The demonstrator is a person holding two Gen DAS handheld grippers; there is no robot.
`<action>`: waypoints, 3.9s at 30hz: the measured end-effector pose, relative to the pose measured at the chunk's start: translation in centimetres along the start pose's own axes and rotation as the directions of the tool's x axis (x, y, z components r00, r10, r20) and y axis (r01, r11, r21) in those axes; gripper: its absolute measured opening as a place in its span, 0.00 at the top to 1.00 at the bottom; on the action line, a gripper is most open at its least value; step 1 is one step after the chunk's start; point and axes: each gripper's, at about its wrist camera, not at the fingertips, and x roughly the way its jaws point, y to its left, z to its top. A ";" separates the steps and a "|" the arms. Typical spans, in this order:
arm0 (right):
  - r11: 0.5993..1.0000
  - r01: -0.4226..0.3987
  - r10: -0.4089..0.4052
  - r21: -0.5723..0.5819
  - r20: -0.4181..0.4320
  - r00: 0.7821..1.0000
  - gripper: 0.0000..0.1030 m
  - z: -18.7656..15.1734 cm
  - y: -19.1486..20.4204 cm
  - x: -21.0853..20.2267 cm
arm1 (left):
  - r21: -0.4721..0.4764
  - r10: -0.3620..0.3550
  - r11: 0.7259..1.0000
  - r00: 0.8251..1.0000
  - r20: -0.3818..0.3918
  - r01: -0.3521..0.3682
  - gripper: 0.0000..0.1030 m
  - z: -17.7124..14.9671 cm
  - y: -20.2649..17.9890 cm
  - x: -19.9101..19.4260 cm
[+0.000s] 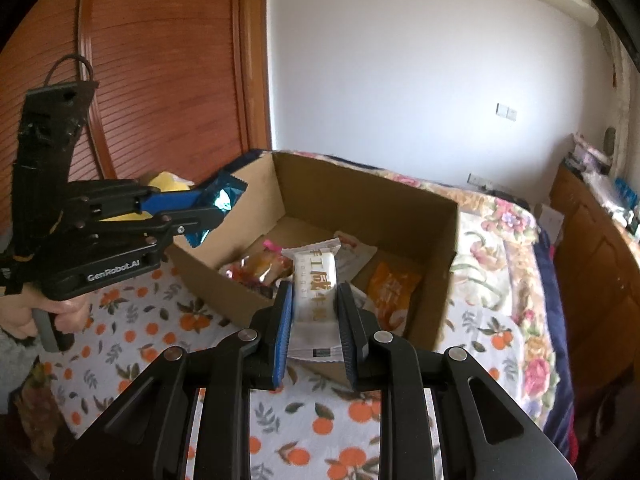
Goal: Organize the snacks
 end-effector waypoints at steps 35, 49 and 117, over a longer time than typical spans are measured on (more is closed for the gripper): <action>0.988 -0.078 0.090 0.134 -0.081 0.993 0.77 0.4 -2.4 10.4 | -0.064 -0.021 0.998 0.999 -0.043 0.019 0.68 -2.5 2.3 5.3; 0.995 -0.002 0.003 0.101 -0.015 1.000 0.76 0.6 -1.5 6.1 | -0.017 0.019 1.000 1.000 -0.003 -0.019 0.68 -1.5 0.6 1.6; 0.940 0.240 -0.299 0.243 0.246 0.922 0.00 -12.3 10.2 -25.0 | -0.130 0.304 0.950 0.933 0.190 -0.283 0.00 -15.2 -12.2 -29.0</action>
